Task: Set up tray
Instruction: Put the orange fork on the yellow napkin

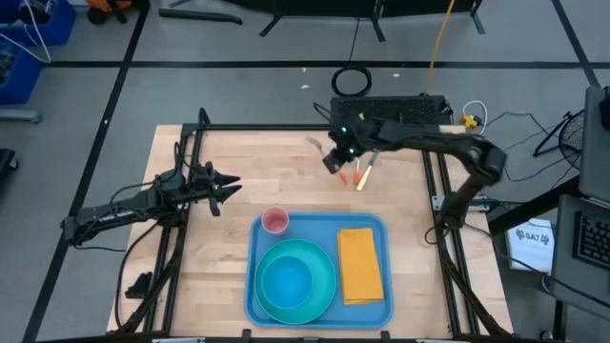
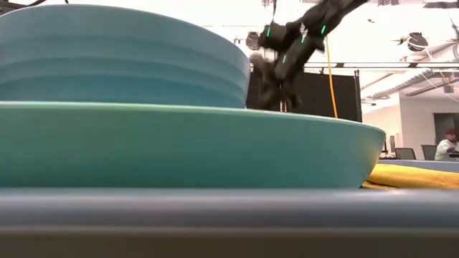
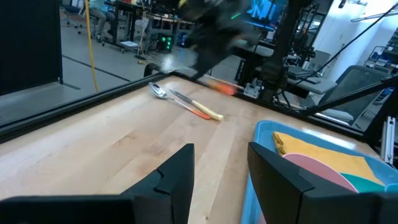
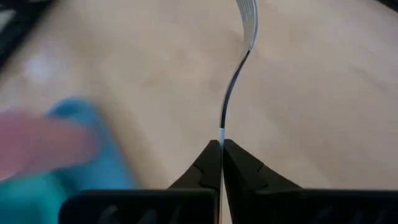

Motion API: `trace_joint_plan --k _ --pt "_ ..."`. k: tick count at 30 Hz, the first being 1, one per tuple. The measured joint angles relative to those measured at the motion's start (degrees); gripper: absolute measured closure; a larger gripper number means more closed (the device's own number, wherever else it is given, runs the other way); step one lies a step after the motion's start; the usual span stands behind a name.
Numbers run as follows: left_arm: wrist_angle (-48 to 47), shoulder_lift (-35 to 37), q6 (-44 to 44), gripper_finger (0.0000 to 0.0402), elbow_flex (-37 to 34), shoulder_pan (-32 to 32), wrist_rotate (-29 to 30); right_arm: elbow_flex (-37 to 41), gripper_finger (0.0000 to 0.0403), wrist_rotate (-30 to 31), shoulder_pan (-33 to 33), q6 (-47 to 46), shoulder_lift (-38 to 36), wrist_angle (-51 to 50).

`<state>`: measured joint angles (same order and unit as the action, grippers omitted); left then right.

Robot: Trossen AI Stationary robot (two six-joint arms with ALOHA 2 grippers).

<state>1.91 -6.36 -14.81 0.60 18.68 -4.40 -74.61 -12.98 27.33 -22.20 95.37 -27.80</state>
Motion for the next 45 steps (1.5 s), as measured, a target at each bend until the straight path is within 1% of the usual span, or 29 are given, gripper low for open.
trace_joint_plan --k 2,4,8,10,14,17,19,20,22,26,31,34,37,40,45 --pt "0.0 0.0 0.0 0.0249 0.0 0.0 0.0 0.6 0.0401 0.4 -3.7 -0.3 -4.6 -1.1" --pt "0.0 0.0 0.0 0.0249 0.0 0.0 0.0 2.8 0.0401 2.1 -8.0 -2.3 -9.4 -1.4" --pt "0.0 0.0 0.0 0.0249 0.0 0.0 0.0 10.8 0.0401 7.0 -17.4 -10.6 -19.5 -1.4" --pt "0.0 0.0 0.0 0.0249 0.0 0.0 0.0 15.9 0.0401 10.3 -22.3 -17.3 -24.6 -1.3" --pt "0.0 0.0 0.0 0.0249 0.0 0.0 0.0 25.6 0.0402 17.3 -32.6 -34.0 -33.0 0.7" --pt "0.0 0.0 0.0 0.0249 0.0 0.0 0.0 30.7 0.0402 22.1 -40.2 -46.6 -37.2 3.1" --pt "0.0 0.0 0.0 0.0249 0.0 0.0 0.0 32.7 0.0402 26.4 -45.1 -54.4 -38.2 3.5" --pt "0.0 0.0 0.0 0.0249 0.0 0.0 0.0 33.2 0.0402 28.5 -47.6 -57.9 -38.3 3.3" --pt "0.0 0.0 0.0 0.0249 0.0 0.0 0.0 33.6 0.0402 30.6 -51.8 -64.4 -37.7 3.2" --pt "0.0 0.0 0.0 0.0249 0.0 0.0 0.0 33.6 0.0402 36.0 -59.1 -74.9 -34.7 3.2" --pt "0.0 0.0 0.0 0.0249 0.0 0.0 0.0 33.6 0.0403 37.4 -65.1 -85.4 -28.8 3.3" --pt "0.0 0.0 0.0 0.0249 0.0 0.0 0.0 33.6 0.0403 39.4 -68.3 -91.2 -23.8 5.8" --pt "0.0 0.0 0.0 0.0249 0.0 0.0 0.0 33.6 0.0403 43.4 -70.6 -94.7 -18.3 11.8" --pt "0.0 0.0 0.0 0.0249 0.0 0.0 0.0 33.6 0.0403 47.9 -71.6 -95.3 -13.8 18.0" --pt "0.0 0.0 0.0 0.0249 0.0 0.0 0.0 33.6 0.0403 54.0 -72.3 -95.4 -8.7 21.7"
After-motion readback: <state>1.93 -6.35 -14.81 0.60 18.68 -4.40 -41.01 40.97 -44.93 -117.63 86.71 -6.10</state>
